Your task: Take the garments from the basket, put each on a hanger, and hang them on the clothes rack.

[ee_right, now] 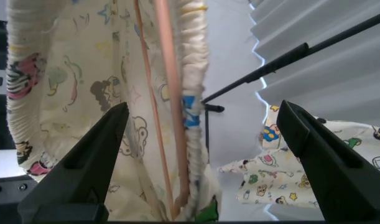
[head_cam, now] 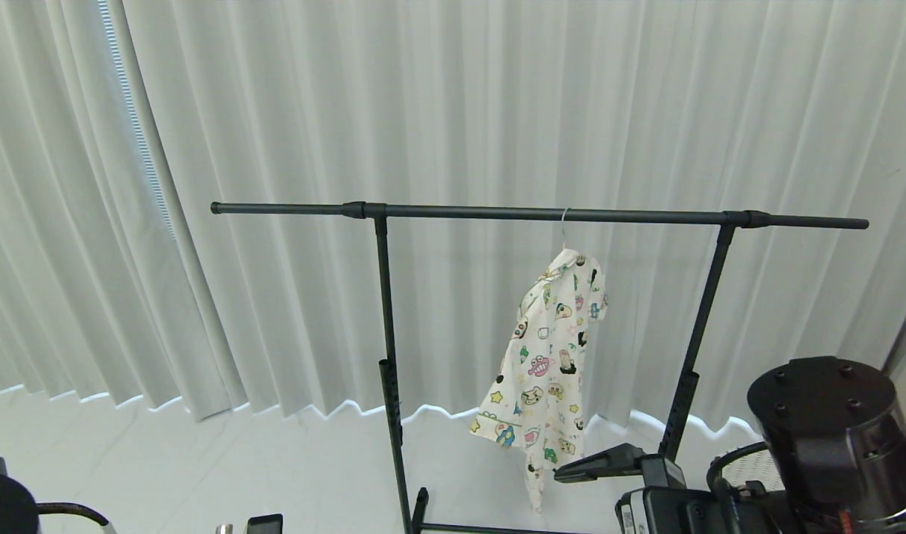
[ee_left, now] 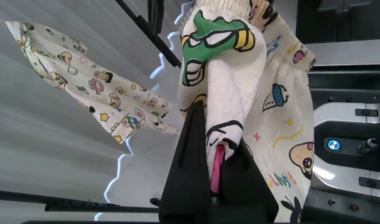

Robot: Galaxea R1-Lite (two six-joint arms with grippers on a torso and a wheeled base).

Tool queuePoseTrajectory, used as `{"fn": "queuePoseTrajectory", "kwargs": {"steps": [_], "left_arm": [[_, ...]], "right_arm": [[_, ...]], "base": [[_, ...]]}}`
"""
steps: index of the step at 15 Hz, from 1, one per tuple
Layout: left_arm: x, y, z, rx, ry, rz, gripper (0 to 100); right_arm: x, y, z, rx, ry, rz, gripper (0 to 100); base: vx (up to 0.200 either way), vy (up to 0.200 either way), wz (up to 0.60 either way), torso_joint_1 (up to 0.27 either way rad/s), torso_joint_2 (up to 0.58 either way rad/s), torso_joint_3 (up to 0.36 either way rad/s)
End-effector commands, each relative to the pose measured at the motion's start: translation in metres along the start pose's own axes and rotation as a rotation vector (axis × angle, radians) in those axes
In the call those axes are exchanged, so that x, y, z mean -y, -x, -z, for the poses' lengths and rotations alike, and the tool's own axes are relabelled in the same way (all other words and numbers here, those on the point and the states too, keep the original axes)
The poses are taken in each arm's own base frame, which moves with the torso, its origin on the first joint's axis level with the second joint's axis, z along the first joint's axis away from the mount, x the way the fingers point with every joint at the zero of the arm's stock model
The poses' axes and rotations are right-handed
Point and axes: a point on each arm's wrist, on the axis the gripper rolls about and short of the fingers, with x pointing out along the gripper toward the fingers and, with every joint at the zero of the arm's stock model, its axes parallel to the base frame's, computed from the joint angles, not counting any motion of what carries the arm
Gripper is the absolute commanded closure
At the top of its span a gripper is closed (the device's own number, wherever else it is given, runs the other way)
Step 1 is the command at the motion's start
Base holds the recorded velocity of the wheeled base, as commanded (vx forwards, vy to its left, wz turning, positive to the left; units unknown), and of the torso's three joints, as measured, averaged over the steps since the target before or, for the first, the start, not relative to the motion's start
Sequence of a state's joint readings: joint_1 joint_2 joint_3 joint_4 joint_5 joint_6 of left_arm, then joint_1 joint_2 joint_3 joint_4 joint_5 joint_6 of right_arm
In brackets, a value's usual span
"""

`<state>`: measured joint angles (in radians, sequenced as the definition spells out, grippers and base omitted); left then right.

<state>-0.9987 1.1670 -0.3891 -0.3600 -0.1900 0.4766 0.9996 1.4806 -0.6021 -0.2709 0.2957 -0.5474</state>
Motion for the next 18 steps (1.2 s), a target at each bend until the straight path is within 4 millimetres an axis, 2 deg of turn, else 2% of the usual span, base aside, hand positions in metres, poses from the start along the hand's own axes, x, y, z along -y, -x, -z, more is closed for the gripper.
{"fn": "queuePoseTrajectory", "kwargs": {"steps": [1, 2, 13, 14, 18], "left_arm": [[-0.001, 0.0, -0.002, 0.007, -0.002, -0.004, 100], [-0.001, 0.001, -0.002, 0.009, -0.002, -0.004, 100], [-0.001, 0.001, -0.002, 0.009, -0.009, -0.01, 100], [-0.001, 0.001, -0.001, 0.006, -0.008, -0.01, 0], [-0.002, 0.0, 0.0, -0.002, -0.001, -0.019, 0]], "right_arm": [[0.0, -0.001, 0.001, -0.005, -0.002, -0.002, 0], [0.0, -0.001, 0.001, -0.002, -0.003, -0.001, 100], [0.007, 0.006, -0.004, 0.046, 0.038, 0.058, 100], [0.007, 0.008, -0.005, 0.052, 0.042, 0.062, 100], [0.015, 0.021, -0.003, 0.064, 0.048, 0.122, 100]], "base": [[0.0, 0.0, 0.0, 0.0, 0.0, 0.0], [0.0, 0.0, 0.0, 0.0, 0.0, 0.0], [0.0, 0.0, 0.0, 0.0, 0.0, 0.0], [0.0, 0.0, 0.0, 0.0, 0.0, 0.0], [0.0, 0.0, 0.0, 0.0, 0.0, 0.0]]}}
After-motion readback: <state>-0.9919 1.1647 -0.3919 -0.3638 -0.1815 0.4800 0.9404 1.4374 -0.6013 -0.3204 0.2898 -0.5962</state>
